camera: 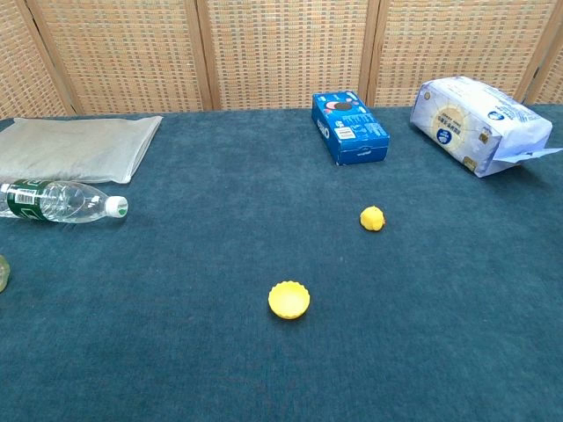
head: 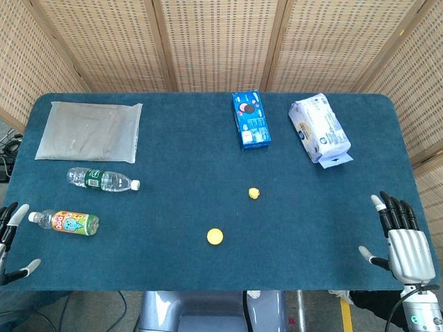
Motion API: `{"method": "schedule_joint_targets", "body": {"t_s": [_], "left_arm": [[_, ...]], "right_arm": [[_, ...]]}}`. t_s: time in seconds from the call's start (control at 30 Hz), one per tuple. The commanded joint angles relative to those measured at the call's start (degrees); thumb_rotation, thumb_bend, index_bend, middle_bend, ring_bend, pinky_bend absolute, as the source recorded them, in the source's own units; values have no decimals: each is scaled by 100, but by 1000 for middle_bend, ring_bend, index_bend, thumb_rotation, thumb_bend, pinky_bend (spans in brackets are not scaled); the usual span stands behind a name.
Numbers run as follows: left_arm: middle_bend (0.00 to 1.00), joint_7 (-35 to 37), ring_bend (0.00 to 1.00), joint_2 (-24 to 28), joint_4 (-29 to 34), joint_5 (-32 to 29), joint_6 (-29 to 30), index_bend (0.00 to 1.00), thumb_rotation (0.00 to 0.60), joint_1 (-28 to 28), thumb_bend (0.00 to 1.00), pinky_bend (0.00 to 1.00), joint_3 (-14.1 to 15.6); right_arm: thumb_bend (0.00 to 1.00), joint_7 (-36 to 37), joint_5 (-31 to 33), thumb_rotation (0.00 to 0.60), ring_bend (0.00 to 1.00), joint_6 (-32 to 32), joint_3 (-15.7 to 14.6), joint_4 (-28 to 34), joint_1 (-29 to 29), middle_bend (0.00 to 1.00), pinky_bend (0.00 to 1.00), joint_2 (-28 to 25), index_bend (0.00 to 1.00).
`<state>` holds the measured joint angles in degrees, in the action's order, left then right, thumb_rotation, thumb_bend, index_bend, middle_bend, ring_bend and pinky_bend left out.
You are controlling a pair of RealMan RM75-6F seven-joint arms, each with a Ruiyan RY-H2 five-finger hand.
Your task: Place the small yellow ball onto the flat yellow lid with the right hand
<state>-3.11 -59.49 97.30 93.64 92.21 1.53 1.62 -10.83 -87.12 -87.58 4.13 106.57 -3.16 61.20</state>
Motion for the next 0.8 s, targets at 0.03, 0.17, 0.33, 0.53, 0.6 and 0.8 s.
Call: {"method": "schedule_joint_targets", "body": {"t_s": [0.03,0.17,0.33,0.53,0.6,0.8], "left_arm": [[0,-10,0,-17,-10,3,-23,0,600,-10,39,0,5],[0,-50,0,-42,-24,5,-43,0,600,-23,39,0,1],[0,-96,0,-62,-16,2,-80,0,600,-49,38,0,-8],[0,-189,0,-134,-54,-110,-215,0,600,-128,39,0,-70],[0,-227,0,-157,-52,-180,-270,0,600,-151,38,0,-95],[0,-363,0,-257,-83,-356,-413,0,600,-238,41,0,-183]], "right_arm": [[0,24,-10,600,0,-11,0,7,7,0,0,-15,0],[0,54,-29,600,0,1,-14,7,7,0,0,-32,0],[0,26,-31,600,0,137,-37,42,-55,0,0,-8,0],[0,161,261,600,0,980,269,40,-676,0,0,92,46],[0,114,478,600,0,1431,476,-81,-1047,0,0,206,85],[0,-302,1216,600,0,2588,943,-649,-2064,0,0,804,239]]}}
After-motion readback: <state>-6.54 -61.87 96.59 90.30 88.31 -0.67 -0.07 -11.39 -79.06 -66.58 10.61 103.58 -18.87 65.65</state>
